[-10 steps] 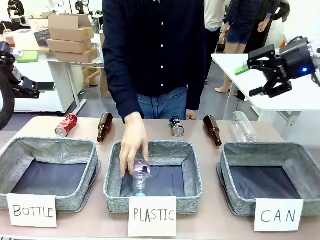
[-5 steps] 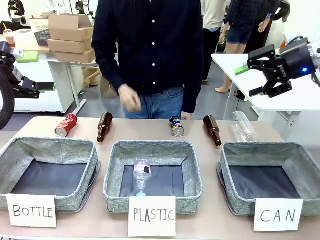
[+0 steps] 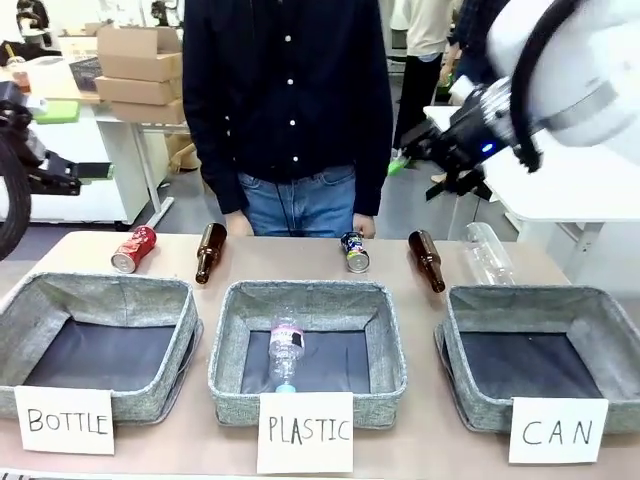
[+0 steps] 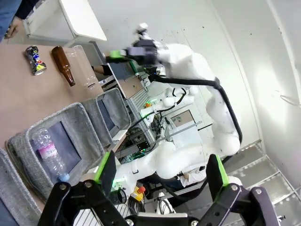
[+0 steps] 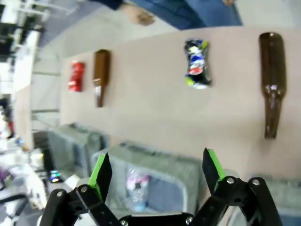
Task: Sort the can waste into the basket.
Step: Pick up the can waste from the table and place it in the right Fabric basket.
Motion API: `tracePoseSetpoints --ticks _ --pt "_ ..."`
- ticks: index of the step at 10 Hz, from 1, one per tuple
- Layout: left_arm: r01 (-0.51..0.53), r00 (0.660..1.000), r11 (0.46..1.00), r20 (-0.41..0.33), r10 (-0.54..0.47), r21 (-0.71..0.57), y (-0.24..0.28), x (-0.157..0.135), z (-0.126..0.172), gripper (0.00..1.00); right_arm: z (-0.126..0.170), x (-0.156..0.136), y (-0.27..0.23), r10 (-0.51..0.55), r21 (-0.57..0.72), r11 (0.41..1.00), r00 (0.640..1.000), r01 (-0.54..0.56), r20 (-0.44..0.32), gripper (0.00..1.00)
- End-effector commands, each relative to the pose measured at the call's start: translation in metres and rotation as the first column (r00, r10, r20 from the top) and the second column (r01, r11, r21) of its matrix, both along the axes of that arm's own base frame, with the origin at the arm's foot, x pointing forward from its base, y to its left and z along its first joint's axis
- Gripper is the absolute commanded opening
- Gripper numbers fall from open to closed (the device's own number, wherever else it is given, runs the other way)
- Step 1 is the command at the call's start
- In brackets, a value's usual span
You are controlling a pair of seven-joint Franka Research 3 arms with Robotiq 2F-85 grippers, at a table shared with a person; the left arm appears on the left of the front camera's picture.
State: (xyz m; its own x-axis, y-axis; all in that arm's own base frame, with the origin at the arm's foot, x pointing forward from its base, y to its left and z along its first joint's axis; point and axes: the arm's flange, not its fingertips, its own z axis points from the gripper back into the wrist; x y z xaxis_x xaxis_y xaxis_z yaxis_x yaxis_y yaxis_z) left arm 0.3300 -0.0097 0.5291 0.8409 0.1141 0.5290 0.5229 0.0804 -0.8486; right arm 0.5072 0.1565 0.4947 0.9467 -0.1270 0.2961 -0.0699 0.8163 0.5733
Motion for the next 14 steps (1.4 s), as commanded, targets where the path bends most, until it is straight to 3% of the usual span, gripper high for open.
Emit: tracePoseSetpoints --ticks 1,3,6,8,14 --pt "0.003 1.000 1.000 0.025 -0.003 -0.020 -0.001 0.001 0.002 1.00 -0.040 0.081 0.040 -0.020 -0.171 0.985 0.993 -0.001 -0.118 1.00" --pt "0.003 1.000 1.000 0.025 -0.003 -0.020 -0.001 0.001 0.002 1.00 -0.086 0.113 0.070 -0.006 -0.269 0.962 0.988 -0.036 -0.155 1.00" --pt "0.003 1.000 1.000 0.025 -0.003 -0.020 -0.001 0.001 0.002 1.00 -0.137 0.129 0.105 -0.034 -0.387 0.921 0.982 -0.042 -0.188 1.00" --pt "0.003 1.000 1.000 0.025 -0.003 -0.020 -0.001 0.001 0.002 1.00 -0.155 0.137 0.117 -0.090 -0.444 0.896 0.978 -0.002 -0.186 1.00" --pt "0.003 1.000 1.000 0.025 -0.003 -0.020 -0.001 0.001 0.002 1.00 -0.191 0.141 0.131 -0.083 -0.545 0.838 0.984 -0.016 -0.156 1.00"
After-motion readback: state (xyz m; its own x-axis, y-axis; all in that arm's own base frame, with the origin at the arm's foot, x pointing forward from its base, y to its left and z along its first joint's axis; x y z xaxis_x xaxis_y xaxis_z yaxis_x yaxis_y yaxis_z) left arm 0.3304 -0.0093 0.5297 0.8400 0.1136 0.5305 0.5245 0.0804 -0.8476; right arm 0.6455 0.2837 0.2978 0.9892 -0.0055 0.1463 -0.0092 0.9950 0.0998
